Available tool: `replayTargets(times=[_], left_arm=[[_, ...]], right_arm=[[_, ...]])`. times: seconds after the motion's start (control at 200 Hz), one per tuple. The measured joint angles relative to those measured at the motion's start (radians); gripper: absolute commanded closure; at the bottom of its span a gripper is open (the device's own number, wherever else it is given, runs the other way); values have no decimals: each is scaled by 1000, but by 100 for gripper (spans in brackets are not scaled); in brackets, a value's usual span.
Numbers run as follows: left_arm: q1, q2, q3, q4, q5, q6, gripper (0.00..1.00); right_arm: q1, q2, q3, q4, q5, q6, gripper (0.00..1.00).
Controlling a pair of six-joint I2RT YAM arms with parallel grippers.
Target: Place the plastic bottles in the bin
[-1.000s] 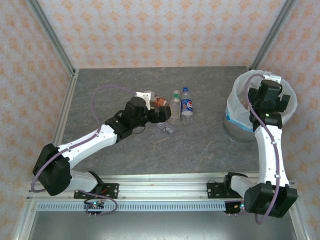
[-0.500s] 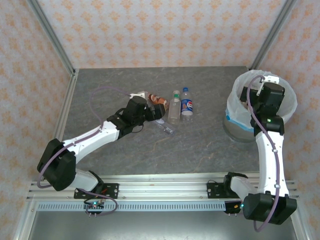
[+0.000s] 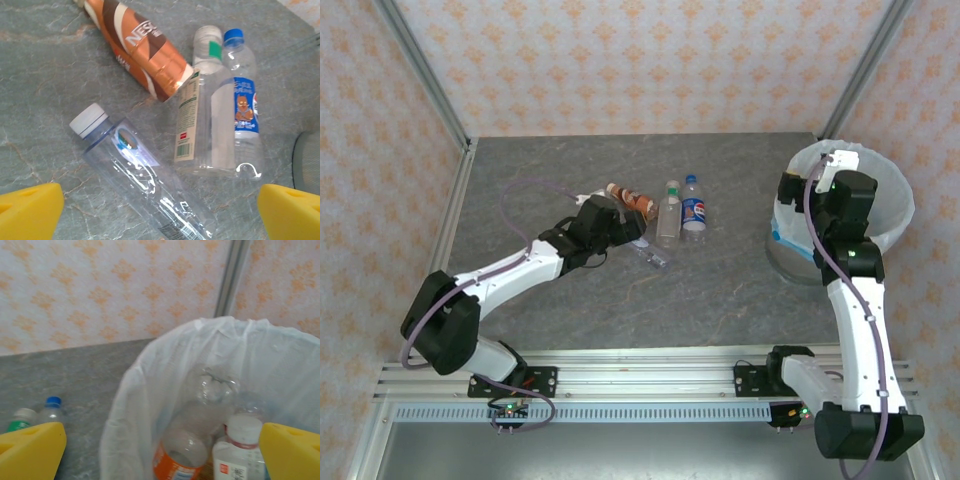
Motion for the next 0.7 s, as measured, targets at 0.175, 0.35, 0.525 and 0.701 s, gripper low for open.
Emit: replayTargets(times=[0.175, 0.35, 0.525, 0.701], left_arm=[[0, 48, 16, -27, 3, -46, 0], [0, 86, 43, -76, 2, -85, 0], [0, 121, 93, -136, -10, -112, 0], [-3, 169, 174, -240, -46, -145, 0]], right_arm=[[40, -42, -10, 80, -89, 61, 1], [134, -45, -28, 134, -150, 76, 1], [276, -10, -66, 190, -177, 76, 1], [423, 55, -149, 250, -158, 75, 1]])
